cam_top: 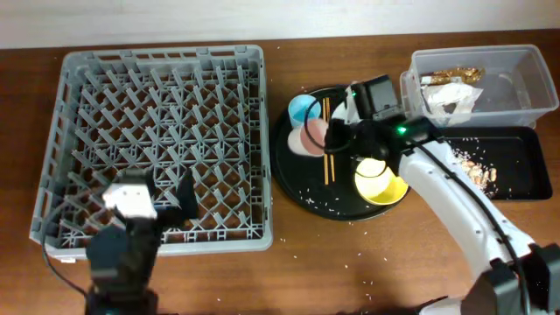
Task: Sort waste into correct bins and load items into the dishwasher rack
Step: 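Grasp the pink cup with the left gripper and place it in the rack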
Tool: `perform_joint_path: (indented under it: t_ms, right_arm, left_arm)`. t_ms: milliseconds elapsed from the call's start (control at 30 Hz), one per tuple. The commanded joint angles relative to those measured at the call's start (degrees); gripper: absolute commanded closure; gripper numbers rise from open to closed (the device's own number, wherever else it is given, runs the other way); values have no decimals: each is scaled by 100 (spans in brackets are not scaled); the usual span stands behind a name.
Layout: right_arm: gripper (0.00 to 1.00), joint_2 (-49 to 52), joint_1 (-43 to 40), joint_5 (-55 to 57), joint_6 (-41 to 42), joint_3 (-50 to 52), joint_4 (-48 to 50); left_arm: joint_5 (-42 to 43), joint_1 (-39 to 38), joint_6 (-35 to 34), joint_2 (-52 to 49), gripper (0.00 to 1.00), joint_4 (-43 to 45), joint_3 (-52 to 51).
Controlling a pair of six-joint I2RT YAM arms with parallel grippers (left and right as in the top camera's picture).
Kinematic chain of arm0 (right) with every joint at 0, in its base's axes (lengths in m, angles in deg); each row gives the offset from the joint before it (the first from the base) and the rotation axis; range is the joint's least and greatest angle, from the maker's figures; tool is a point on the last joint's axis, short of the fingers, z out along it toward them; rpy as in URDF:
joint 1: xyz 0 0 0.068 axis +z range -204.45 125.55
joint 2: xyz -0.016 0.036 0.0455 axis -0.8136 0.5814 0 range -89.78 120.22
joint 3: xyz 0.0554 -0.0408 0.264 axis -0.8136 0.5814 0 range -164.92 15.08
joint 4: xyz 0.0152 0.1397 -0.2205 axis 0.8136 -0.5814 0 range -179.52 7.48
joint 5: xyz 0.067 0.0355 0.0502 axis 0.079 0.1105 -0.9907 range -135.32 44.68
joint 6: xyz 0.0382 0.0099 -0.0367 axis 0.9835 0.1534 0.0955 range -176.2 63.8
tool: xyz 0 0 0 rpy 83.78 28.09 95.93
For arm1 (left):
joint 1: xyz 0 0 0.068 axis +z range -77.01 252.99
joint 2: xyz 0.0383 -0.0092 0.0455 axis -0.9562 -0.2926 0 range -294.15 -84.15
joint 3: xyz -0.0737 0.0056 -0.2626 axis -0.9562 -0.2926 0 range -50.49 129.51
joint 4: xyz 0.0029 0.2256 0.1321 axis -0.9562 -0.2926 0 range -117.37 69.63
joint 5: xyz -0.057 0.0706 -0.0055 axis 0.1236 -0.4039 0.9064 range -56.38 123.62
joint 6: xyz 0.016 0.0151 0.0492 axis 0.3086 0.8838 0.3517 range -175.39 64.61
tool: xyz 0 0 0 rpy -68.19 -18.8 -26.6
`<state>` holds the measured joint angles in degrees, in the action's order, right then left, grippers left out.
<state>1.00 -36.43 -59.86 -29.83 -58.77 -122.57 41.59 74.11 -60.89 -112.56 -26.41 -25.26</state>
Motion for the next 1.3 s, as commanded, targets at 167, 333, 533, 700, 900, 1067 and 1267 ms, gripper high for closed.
perform_joint_path:
  t_ms: [167,333,533,700,900,1067,1267]
  right_arm:
    - [96,-254,-527,-595,-59,-74,66]
    - [96,-2,-1067,-4116,120,-68,1554]
    - [96,1056,-1115,-5530,107,-59,2262]
    - [96,1659,-704,-6332,44,-59,3222]
    - [96,1694,-354,-5698,50,-59,3357]
    - [96,1910,-98,-5193,678,-59,4120]
    - [81,1910,-83,-5064,715,-59,4144]
  left_arm:
    - [6328,-168,-1718,-5810,1,1075,3222]
    - [6363,-562,-5001,-6546,1,1633,3220]
    - [6282,-557,-5213,-6546,1,1635,3220]
    - [6271,-557,-5213,-6546,1,1635,3220]
    - [6282,-557,-5324,-6546,2,1635,3220]
    - [6432,-557,-5320,-6546,16,1635,3220]
    - [6430,-557,-5320,-6546,52,1633,3220]
